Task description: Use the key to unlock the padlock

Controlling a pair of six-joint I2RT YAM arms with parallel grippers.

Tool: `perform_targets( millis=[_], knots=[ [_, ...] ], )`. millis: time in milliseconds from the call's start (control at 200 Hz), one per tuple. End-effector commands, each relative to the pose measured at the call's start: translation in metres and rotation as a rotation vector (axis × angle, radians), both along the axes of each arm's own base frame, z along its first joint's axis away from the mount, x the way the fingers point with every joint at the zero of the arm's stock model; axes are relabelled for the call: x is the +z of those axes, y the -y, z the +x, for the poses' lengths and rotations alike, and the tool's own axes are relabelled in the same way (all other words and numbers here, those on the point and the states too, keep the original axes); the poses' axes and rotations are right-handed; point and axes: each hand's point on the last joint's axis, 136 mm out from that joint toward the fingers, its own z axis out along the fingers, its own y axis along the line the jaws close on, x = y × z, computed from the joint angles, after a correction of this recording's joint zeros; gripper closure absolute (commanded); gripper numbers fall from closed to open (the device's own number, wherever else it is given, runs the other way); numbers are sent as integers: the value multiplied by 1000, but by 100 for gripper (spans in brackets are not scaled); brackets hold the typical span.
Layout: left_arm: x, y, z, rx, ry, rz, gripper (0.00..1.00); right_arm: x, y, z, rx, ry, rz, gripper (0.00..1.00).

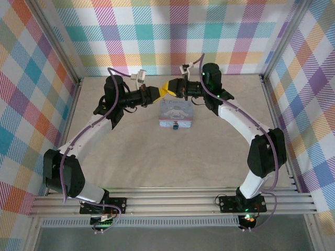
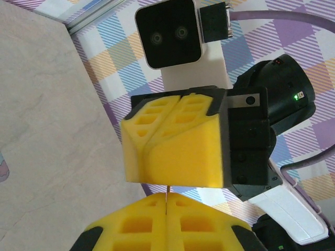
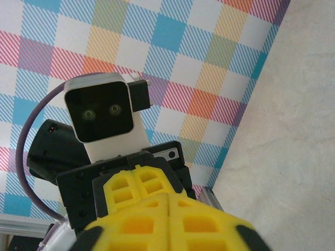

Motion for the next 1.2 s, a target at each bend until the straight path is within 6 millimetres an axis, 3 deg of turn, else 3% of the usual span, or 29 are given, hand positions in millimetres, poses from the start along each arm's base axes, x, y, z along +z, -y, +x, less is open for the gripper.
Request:
perform_targets(
  millis=[0, 40, 110, 275, 445, 495, 565, 755, 890, 1195],
  knots=[
    [18, -6, -10, 7, 61, -9, 100, 15, 1, -5, 16, 33, 12, 76],
    [19, -7, -9, 15, 62, -12, 100, 13, 2, -5, 7, 33, 9, 77],
    [20, -10, -7, 28, 59, -16, 100, 12, 2, -6, 7, 35, 16, 89],
    [16, -12, -2, 51, 47, -18, 100, 12, -1, -10, 37, 41, 27, 100],
    [11, -12, 2, 60, 25, -11, 100, 17, 0, -14, 39, 116, -14, 100],
    [12, -13, 2, 56, 30, -12, 89, 19, 2, -14, 35, 144, -33, 100],
    [14, -15, 1, 46, 35, -16, 68, 23, 4, -16, 49, 185, -57, 100],
    [29, -21, -5, 10, 63, -66, 54, 30, 10, -17, 104, 260, -94, 100],
    [38, -19, -8, -14, 78, -106, 54, 35, 9, -18, 137, 287, -104, 100],
    [37, -4, -12, -57, 66, -144, 59, 36, 6, -8, 111, 294, -90, 100]
  ],
)
